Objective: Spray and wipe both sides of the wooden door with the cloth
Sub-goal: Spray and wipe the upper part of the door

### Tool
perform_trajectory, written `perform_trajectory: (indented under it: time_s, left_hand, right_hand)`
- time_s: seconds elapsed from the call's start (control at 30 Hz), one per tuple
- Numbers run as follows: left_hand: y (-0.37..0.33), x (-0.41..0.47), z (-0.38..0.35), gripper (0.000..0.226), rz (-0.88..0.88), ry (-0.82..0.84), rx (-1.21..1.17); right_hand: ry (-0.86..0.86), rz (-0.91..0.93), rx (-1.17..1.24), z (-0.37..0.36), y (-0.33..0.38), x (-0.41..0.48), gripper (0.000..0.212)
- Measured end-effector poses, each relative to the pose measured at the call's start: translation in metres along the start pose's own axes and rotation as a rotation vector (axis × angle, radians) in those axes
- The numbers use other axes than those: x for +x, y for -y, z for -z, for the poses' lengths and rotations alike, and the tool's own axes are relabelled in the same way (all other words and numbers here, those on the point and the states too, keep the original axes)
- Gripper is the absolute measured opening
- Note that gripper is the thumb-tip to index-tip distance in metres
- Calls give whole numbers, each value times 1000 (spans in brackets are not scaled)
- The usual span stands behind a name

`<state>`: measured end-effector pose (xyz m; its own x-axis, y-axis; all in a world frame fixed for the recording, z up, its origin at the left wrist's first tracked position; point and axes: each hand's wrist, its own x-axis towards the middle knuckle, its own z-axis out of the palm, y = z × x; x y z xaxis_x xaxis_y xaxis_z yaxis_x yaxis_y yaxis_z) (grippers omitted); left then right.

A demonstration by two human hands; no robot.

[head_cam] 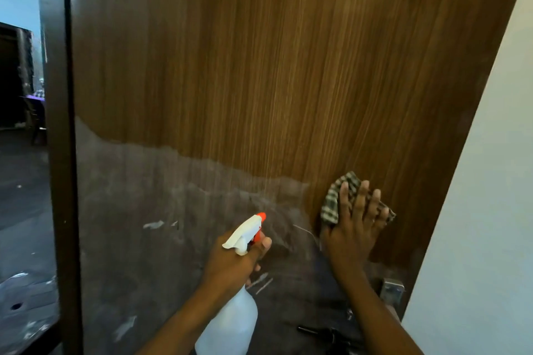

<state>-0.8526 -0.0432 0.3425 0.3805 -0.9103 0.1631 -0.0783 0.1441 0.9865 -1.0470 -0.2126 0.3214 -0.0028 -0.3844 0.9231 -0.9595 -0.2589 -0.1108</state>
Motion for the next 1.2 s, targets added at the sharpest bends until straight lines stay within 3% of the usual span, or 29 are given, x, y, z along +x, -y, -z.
perform_trajectory:
  time_s: [0.07,0.2,0.33,0.4,0.47,0.57,0.63,0.73,0.9,0.97,1.07,1.2]
  left_hand:
    - [-3,1,8,36,-2,-18,-25]
    - [-1,6,32,22,-34,-29,22]
    - [1,15,61,42,-12,-4,36]
    - [4,19,73,44,5,14,24]
    - [5,25,84,52,2,29,13]
    - [5,39,101,66,28,25,15]
    - [4,45,109,66,18,28,4]
    - [4,56,124,65,-10,34,27]
    - [8,72,147,60,0,71,62]
    - [9,74,152,59,31,93,50]
    - [11,79,163,36,39,60,49]
    - [19,90,187,45,13,-5,135]
  right_hand:
    - [2,7,20,1,38,16,73]
    - [47,306,-20,-19,82,-1,67]
    - [126,460,-68,-28,65,-41,67]
    - [118,378,-81,-25,49,-50,67]
    - [99,183,-72,-19,49,-47,74]
    - [31,-70,-25,-19,96,-15,73]
    - [25,-41,-8,-22,134,1,75]
    - [24,160,-22,-39,172,-9,73]
    - [94,344,-74,-51,146,-52,70]
    - [100,251,-68,-47,135,-55,64]
    - [45,-16,-41,-45,153,-40,65]
    - [-15,-186,-5,-47,193,-20,74]
